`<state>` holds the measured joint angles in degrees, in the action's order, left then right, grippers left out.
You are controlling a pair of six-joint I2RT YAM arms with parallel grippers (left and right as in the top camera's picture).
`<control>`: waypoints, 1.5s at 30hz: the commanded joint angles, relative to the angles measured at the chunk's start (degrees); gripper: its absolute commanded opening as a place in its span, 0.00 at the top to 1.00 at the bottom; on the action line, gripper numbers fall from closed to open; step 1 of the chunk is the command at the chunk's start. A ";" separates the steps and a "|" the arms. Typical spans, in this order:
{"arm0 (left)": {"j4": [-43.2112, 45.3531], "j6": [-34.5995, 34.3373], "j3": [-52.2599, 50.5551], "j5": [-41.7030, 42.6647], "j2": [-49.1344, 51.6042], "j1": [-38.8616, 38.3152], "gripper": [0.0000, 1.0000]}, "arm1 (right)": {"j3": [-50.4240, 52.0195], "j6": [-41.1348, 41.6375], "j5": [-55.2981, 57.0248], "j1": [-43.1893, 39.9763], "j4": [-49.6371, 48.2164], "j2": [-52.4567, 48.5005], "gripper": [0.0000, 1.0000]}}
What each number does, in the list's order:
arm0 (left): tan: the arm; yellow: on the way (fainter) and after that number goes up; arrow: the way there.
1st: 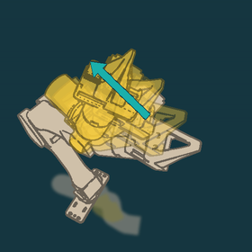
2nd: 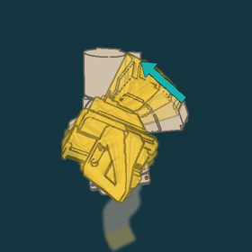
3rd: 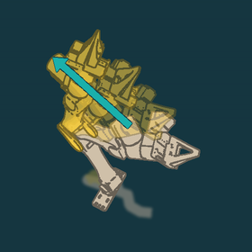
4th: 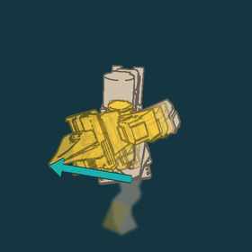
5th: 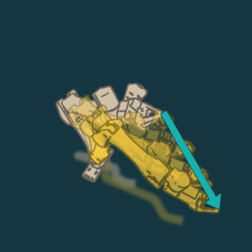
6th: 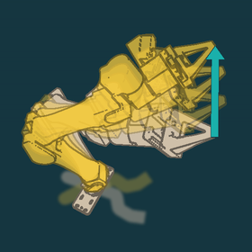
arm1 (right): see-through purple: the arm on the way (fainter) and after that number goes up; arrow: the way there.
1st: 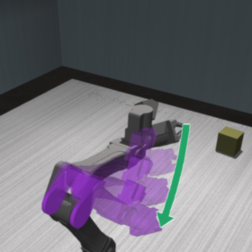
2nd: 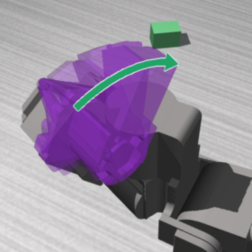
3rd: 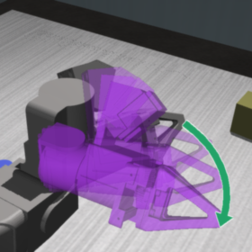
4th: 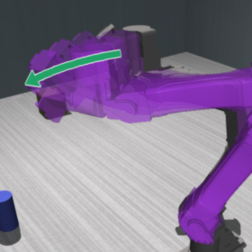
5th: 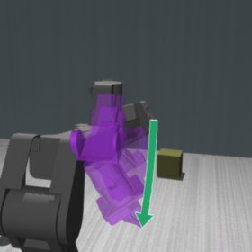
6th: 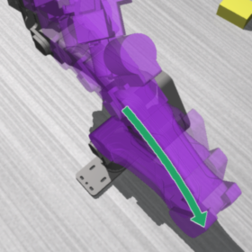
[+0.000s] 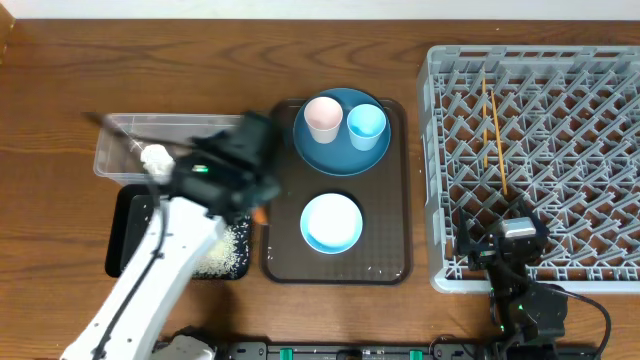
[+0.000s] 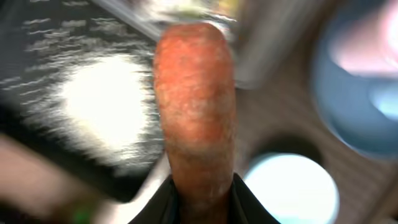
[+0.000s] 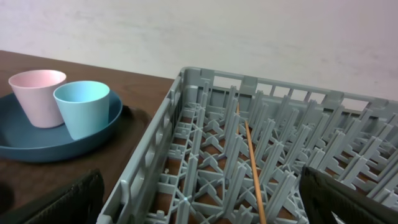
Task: Sort waste into correct bins and load items into the dishwasher rack
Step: 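Carry the carrot left and release it onto the black tray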
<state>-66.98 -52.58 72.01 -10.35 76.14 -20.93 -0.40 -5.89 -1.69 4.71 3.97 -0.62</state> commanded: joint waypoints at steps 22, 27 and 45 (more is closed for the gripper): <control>9.79 -10.75 -17.22 -2.73 -1.29 19.32 0.94 | 0.09 -0.17 -0.24 -0.90 0.15 0.24 0.01; 18.40 -13.05 -23.85 -2.10 -1.27 19.50 0.94 | 0.09 -0.17 -0.24 -0.90 0.15 0.24 0.01; 36.63 -14.38 -30.56 3.34 3.50 26.84 0.83 | 0.09 -0.17 -0.24 -0.90 0.15 0.24 0.01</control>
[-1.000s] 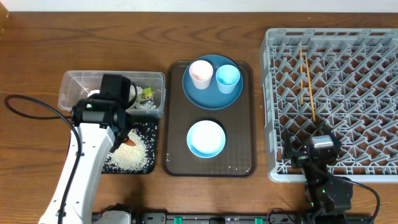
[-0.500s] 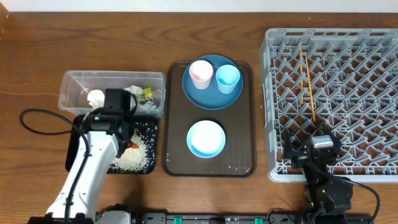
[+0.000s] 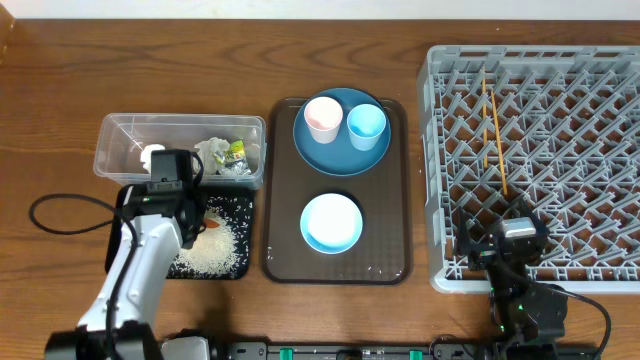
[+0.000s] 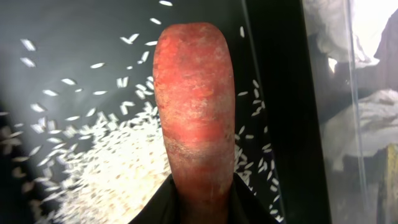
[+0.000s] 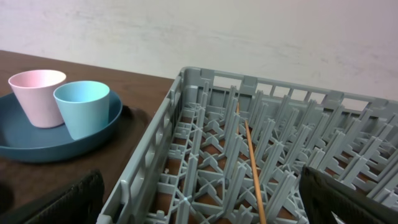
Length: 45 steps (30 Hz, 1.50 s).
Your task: Sort waste into correct bins and load items into the dishwasher rack
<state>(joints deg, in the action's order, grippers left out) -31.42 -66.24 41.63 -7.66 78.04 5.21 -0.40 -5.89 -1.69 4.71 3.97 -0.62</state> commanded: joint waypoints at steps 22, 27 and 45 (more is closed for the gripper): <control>2.67 9.29 5.09 8.57 1.60 5.49 0.49 | 0.09 -0.17 -0.24 -0.90 0.15 0.24 0.01; -1.16 11.85 6.51 8.57 -4.61 5.49 0.49 | 0.09 -0.17 -0.24 -0.90 0.15 0.24 0.01; -21.03 31.47 15.67 29.70 -15.67 0.02 0.50 | 0.09 -0.17 -0.24 -0.90 0.15 0.24 0.01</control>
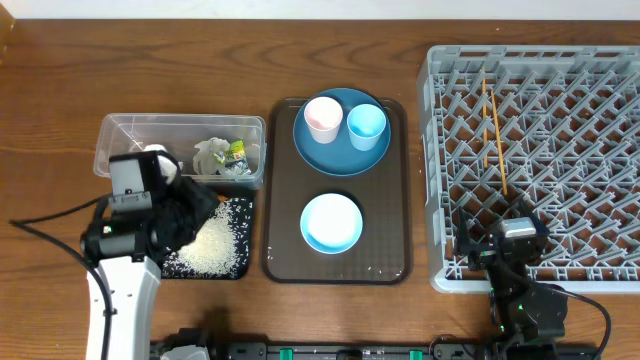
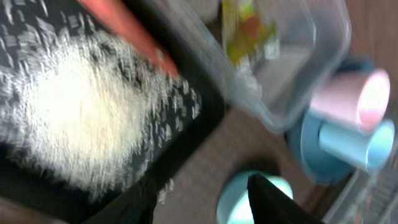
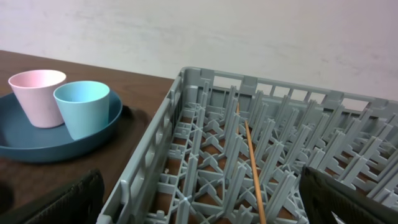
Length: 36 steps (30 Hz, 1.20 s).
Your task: Sort waste into correct bins and load items into the dishwasher rack
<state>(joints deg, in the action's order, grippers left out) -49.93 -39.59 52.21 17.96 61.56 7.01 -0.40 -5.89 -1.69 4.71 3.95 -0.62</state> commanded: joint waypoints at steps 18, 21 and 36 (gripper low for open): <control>-17.05 8.09 24.28 -6.05 12.44 -18.53 0.49 | 0.09 -0.17 -0.24 -0.90 0.17 0.24 0.01; -12.35 8.11 24.28 -6.03 13.90 -18.99 0.49 | 0.09 -0.20 -0.24 -0.90 -0.35 0.24 0.01; -12.46 14.53 24.26 -6.10 15.43 -18.99 0.47 | -3.56 11.63 -21.64 -0.90 -1.09 0.24 0.01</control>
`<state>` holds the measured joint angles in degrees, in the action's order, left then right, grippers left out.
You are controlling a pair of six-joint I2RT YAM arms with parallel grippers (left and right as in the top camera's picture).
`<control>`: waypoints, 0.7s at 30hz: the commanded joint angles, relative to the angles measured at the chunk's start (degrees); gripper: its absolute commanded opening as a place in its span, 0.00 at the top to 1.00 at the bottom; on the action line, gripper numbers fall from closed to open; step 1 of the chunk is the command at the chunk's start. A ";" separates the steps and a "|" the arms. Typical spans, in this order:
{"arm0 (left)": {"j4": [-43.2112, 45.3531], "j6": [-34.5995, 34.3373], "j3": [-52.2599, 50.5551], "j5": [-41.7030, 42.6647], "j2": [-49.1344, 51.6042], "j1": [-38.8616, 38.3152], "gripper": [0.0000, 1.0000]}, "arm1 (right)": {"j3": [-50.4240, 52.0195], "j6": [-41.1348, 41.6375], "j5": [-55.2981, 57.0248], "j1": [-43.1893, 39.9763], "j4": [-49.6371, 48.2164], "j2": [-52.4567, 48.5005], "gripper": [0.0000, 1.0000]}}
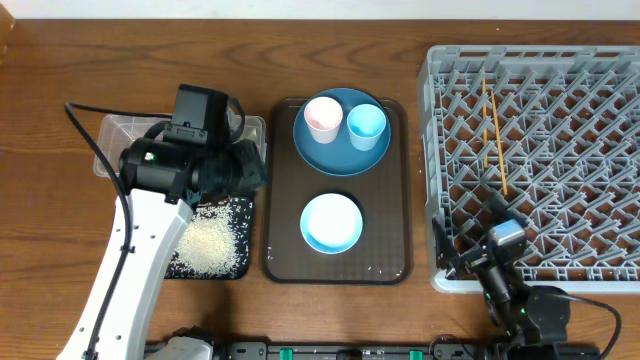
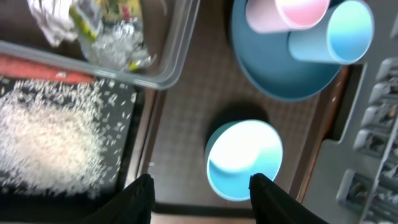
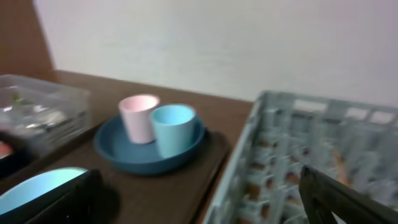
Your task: Sort waste into correct bins and load items into the dishwasher rack
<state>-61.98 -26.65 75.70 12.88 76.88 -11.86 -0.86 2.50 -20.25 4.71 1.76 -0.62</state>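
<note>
My left gripper (image 2: pixel 202 200) (image 1: pixel 250 170) is open and empty, high over the left edge of the brown tray (image 1: pixel 385 270). Below it sits the light blue bowl (image 2: pixel 244 158) (image 1: pixel 331 222). A dark blue plate (image 1: pixel 340 155) carries a pink cup (image 1: pixel 322 117) and a blue cup (image 1: pixel 367 124). The orange carrot (image 2: pixel 37 67) lies in the black tray (image 2: pixel 134 134) beside a heap of rice (image 2: pixel 50 143). My right gripper (image 3: pixel 199 199) (image 1: pixel 465 258) is open and empty, low at the near left corner of the grey dishwasher rack (image 1: pixel 540 150).
A clear bin (image 2: pixel 180 43) behind the black tray holds crumpled wrappers (image 2: pixel 102 34). Two wooden chopsticks (image 1: pixel 492 130) lie in the rack. The left arm covers most of the bin and the black tray's top in the overhead view.
My left gripper has gone from over the black tray to the brown tray's left edge, still open. The right gripper has turned left; its view now takes in the cups, the plate and the bowl.
My left gripper was shut on the carrot near the brown tray's left edge, then held it over the rice in the black tray. Then the carrot lay in that tray with the gripper open. Now the gripper hangs open by the bowl, and the right arm has shifted.
</note>
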 commanded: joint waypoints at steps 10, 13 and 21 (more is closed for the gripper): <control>2.71 1.55 0.76 -1.99 0.11 -0.13 0.45 | -30.03 3.02 3.93 -0.90 27.93 -8.31 0.01; 2.43 1.55 0.76 -1.97 0.11 -0.11 0.44 | -38.91 3.02 3.89 -0.90 36.52 -15.39 0.01; 0.13 -0.22 0.76 -1.33 0.11 -0.13 0.44 | -60.96 2.64 5.66 -0.90 58.05 -34.77 0.01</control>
<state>-61.39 -25.96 75.72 11.66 76.88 -11.86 -56.27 5.19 -15.62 4.71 57.82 -31.05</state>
